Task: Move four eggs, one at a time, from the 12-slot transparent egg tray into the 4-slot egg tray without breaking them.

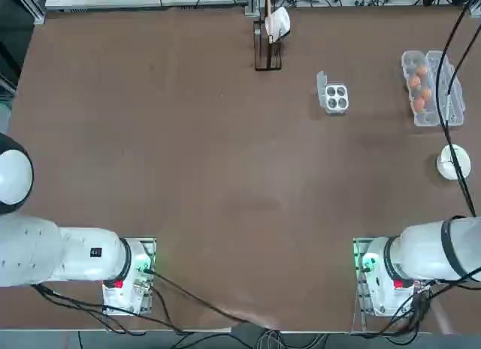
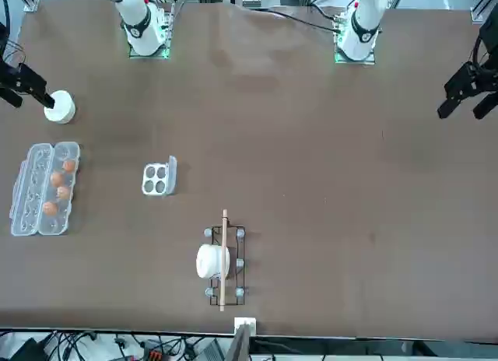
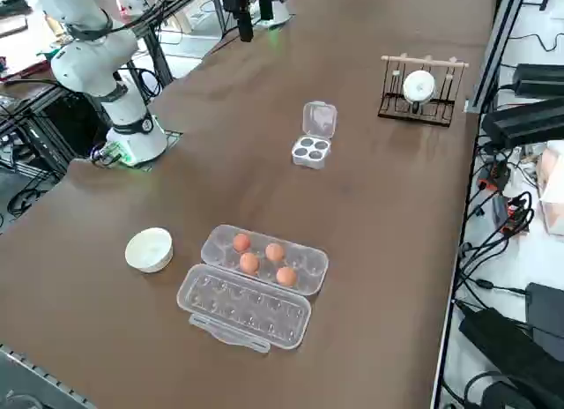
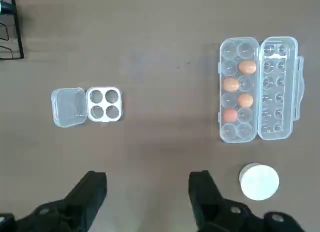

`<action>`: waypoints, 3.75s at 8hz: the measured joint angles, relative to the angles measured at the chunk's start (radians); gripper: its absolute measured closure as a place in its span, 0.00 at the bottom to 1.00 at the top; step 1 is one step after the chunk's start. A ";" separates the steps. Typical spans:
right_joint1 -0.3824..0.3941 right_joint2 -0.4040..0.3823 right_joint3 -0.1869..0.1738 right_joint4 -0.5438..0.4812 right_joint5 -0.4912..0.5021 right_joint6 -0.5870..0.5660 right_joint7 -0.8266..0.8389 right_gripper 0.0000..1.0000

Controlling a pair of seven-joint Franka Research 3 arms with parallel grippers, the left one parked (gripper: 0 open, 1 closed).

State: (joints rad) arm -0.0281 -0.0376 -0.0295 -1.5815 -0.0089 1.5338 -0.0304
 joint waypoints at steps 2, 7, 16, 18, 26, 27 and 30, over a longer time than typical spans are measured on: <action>0.000 0.000 0.000 0.001 0.005 0.000 0.025 0.00; -0.033 0.017 -0.005 0.004 0.005 0.008 0.187 0.00; -0.254 0.201 -0.016 -0.181 -0.044 0.320 0.951 0.01; -0.305 0.203 -0.017 -0.310 -0.044 0.468 1.101 0.02; -0.350 0.403 -0.016 -0.421 -0.041 0.757 1.256 0.07; -0.353 0.415 -0.016 -0.421 -0.041 0.770 1.257 0.08; -0.365 0.444 -0.016 -0.421 -0.040 0.811 1.259 0.08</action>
State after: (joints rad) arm -0.3930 0.4066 -0.0455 -2.0020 -0.0489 2.3453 1.2291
